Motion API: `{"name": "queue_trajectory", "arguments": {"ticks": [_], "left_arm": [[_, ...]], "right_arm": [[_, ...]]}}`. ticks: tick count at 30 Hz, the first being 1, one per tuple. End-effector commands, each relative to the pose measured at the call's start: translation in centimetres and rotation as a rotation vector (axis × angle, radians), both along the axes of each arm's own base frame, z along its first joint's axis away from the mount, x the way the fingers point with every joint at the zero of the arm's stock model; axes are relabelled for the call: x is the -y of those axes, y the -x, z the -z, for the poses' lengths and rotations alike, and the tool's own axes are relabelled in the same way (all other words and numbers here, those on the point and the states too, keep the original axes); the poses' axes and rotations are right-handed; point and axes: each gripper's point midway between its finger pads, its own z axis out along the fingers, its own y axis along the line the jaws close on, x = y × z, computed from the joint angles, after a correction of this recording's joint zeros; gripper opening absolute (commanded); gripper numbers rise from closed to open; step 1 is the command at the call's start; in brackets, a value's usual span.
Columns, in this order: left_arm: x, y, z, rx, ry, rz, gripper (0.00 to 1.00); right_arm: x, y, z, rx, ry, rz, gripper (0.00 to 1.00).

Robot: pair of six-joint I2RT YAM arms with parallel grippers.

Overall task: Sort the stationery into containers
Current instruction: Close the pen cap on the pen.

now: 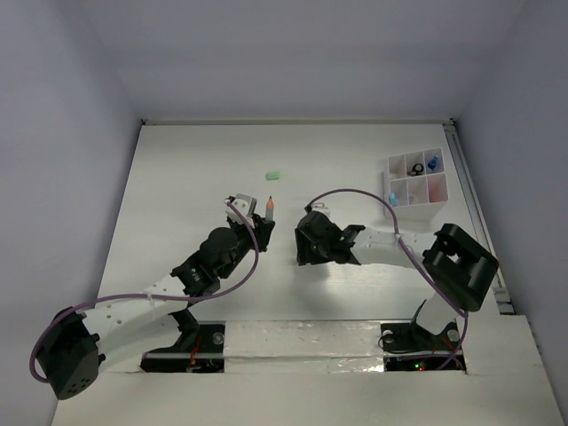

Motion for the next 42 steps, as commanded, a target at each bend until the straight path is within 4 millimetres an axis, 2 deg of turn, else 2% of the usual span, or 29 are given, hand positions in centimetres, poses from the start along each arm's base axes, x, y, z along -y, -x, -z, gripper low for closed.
{"name": "queue_trajectory", "arguments": {"ticks": [1,5,11,18,28,31,37,39,40,41,42], "left_arm": [[0.2,-0.1,-1.1,0.038,0.036,0.008,0.00],[0.3,-0.1,-1.2,0.038,0.038,0.012,0.00],[0.3,-0.1,-1.1,0.038,0.035,0.011,0.00],[0.3,-0.1,-1.0,0.036,0.033,0.012,0.00],[0.4,-0.1,-1.1,0.037,0.034,0.014,0.00],[0.4,-0.1,-0.9,0.034,0.031,0.014,0.00],[0.3,-0.2,-1.0,0.036,0.033,0.011,0.00],[0.4,-0.1,-1.0,0.037,0.034,0.012,0.00],[0.4,-0.1,-1.0,0.036,0.033,0.014,0.00],[0.4,-0.1,-0.9,0.035,0.032,0.014,0.00],[0.4,-0.1,-1.0,0.036,0.033,0.014,0.00]], "right_arm": [[2.2,0.2,-0.1,0.017,0.072,0.040,0.61],[2.9,-0.6,0.1,0.030,0.068,0.065,0.67],[2.1,-2.4,0.7,0.050,0.068,0.064,0.72],[1.8,-4.9,1.1,0.098,0.143,0.073,0.73],[2.0,-5.9,2.7,0.088,0.250,0.053,0.70],[2.1,-6.1,2.9,0.083,0.279,0.053,0.60],[2.5,-6.2,3.4,0.080,0.310,0.051,0.53],[2.6,-6.2,3.5,0.077,0.321,0.052,0.45],[2.7,-6.3,3.5,0.080,0.325,0.055,0.38],[2.9,-6.2,3.6,0.078,0.336,0.060,0.24],[3.1,-6.4,3.4,0.088,0.342,0.071,0.22]]}}
